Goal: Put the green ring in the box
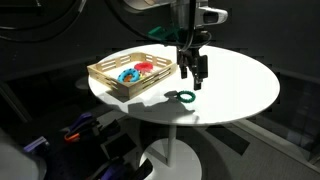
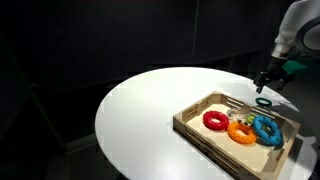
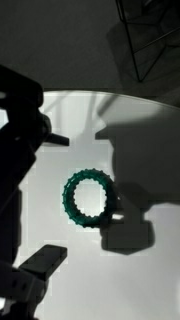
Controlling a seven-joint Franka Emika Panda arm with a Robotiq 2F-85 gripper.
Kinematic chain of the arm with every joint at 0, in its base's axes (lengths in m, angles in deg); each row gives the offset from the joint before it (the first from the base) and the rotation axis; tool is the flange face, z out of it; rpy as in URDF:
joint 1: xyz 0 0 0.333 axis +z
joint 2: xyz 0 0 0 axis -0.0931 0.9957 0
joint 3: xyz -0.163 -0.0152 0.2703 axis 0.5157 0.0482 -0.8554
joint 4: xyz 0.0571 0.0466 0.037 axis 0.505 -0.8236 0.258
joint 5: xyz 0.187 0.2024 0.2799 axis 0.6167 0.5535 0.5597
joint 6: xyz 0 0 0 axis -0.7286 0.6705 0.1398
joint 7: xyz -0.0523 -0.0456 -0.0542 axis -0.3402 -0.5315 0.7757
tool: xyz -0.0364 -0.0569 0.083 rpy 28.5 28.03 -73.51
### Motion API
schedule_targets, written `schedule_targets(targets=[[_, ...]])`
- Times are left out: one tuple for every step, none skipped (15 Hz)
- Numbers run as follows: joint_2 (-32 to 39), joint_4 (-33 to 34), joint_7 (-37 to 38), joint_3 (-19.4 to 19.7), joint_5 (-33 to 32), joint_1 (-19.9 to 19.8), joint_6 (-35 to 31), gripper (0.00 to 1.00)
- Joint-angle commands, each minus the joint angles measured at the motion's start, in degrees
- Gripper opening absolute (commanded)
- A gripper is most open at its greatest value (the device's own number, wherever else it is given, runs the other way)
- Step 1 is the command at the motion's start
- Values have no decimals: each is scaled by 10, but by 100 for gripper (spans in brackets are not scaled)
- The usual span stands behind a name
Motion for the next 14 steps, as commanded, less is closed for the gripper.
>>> schedule_targets(targets=[[36,25,7,18,4,20,-11,100],[43,29,6,21,5,24,-11,100],[50,31,6,25,6,27,-11,100],[56,33,5,28,8,31,-11,100],[61,34,3,31,10,33,-11,100],[65,36,1,33,14,36,-11,100],[69,37,1,35,16,39,-11,100],[72,38,0,36,20,41,-11,100],[75,38,-1,38,23,43,-11,100],[78,38,-2,39,25,45,-12,100],[80,38,-3,40,28,46,-11,100],[81,39,-4,40,31,47,-10,100],[82,39,-5,41,34,48,-10,100],[83,39,-5,43,37,50,-9,100]])
